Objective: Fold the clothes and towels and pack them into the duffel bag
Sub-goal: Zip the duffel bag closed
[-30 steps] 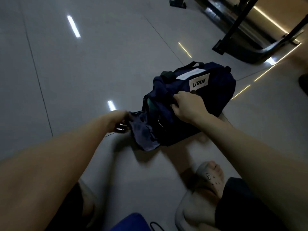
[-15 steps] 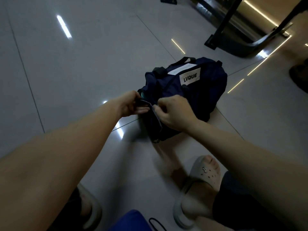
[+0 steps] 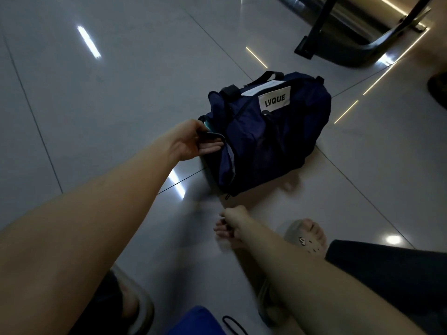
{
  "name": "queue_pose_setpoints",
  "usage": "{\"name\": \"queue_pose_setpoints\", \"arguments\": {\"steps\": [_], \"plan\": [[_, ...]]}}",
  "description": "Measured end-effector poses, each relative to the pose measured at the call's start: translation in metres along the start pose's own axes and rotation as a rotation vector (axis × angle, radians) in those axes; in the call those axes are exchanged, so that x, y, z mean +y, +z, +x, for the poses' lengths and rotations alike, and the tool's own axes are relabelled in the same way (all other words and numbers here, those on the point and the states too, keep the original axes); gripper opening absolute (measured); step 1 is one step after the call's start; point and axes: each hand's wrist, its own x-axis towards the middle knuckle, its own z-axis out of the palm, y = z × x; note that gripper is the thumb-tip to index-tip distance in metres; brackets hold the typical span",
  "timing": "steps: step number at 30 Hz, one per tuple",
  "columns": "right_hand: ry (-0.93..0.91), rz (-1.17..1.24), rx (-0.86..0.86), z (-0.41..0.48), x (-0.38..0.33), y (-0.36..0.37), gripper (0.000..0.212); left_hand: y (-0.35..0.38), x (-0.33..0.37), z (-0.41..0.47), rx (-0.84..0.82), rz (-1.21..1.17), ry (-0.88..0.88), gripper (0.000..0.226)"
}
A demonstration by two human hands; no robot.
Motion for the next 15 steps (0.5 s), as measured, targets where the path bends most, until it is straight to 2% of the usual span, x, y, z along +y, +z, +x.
{"name": "queue_pose_setpoints", "arguments": {"steps": [2,5,8,11,15], "plan": [[-0.003,0.279,0.027,0.006,0.001,0.005,0.011,0.001,0.002,0.000,-0.019,-0.011,-0.008,0.024],[-0.023,0.496,0.014,0.013,-0.004,0.004,0.003,0.003,0.005,-0.002,-0.035,-0.018,-0.008,0.023],[-0.023,0.581,-0.035,0.013,-0.012,-0.001,0.002,0.005,0.008,-0.006,-0.040,-0.032,-0.004,0.023],[-0.039,0.607,-0.041,0.010,-0.019,-0.001,0.013,0.007,0.010,-0.008,-0.038,-0.038,-0.001,0.023],[-0.048,0.574,-0.049,0.004,-0.019,-0.001,0.014,0.007,0.013,-0.010,-0.030,-0.048,0.004,0.024]]}}
